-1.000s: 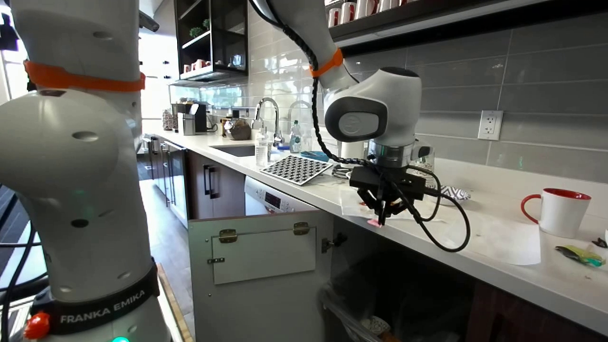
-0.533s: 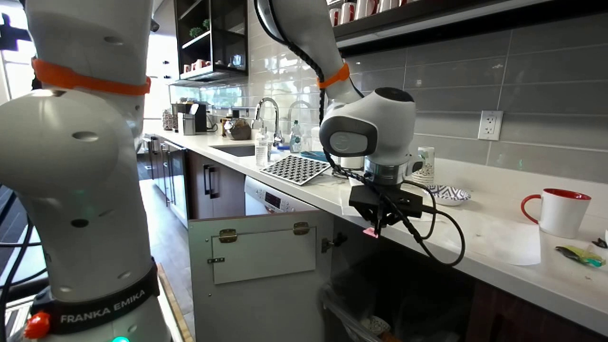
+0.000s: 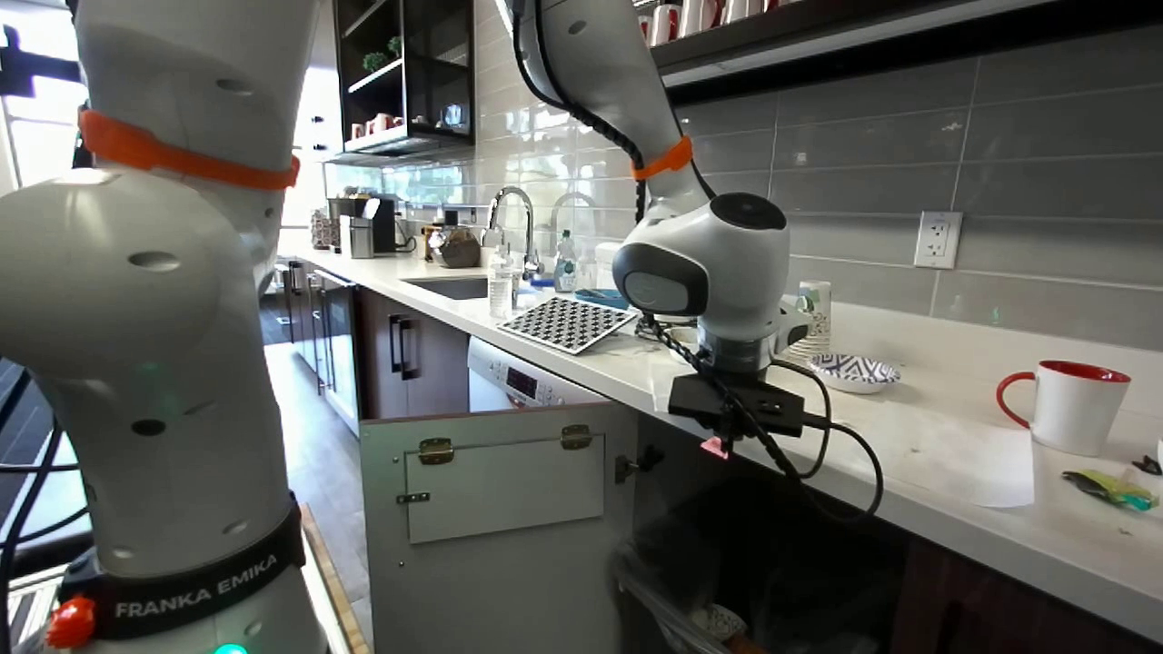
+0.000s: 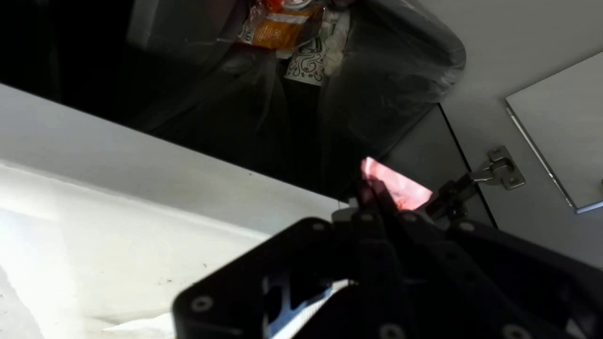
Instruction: Pick up the small pink paper on the right and throw it in the bin below
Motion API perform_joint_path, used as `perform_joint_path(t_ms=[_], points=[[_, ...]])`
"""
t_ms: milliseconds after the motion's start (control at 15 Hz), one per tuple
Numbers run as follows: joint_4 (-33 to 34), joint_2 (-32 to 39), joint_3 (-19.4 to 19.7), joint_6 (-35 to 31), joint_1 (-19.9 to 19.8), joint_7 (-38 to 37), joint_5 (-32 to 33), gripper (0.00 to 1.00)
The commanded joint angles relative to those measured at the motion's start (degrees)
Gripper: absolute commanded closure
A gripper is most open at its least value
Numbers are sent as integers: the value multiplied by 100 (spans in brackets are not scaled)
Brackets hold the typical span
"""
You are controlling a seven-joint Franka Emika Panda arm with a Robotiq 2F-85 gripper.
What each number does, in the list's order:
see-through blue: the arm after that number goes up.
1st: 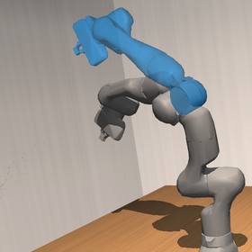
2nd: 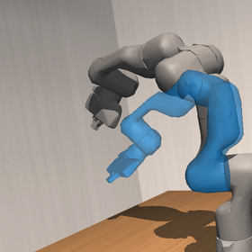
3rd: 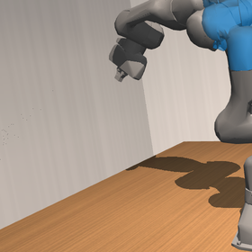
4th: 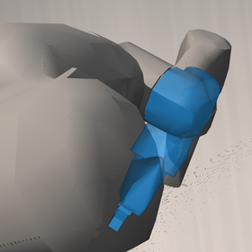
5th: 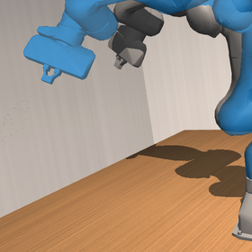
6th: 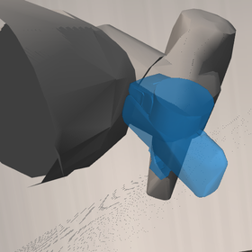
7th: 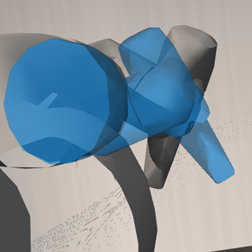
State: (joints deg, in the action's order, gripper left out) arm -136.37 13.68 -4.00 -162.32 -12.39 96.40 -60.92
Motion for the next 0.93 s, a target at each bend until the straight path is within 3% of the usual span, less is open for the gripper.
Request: perform_joint_path(t_ms=[0, 133, 467, 667, 867], points=[[1, 0, -4, 0, -6, 4, -5, 99], [164, 342, 94, 88, 132, -559, 493, 99], [273, 690, 184, 433, 214, -821, 1378, 99], [356, 984, 58, 290, 86, -443, 1291, 99], [501, 1239, -202, 117, -152, 239, 810, 99]])
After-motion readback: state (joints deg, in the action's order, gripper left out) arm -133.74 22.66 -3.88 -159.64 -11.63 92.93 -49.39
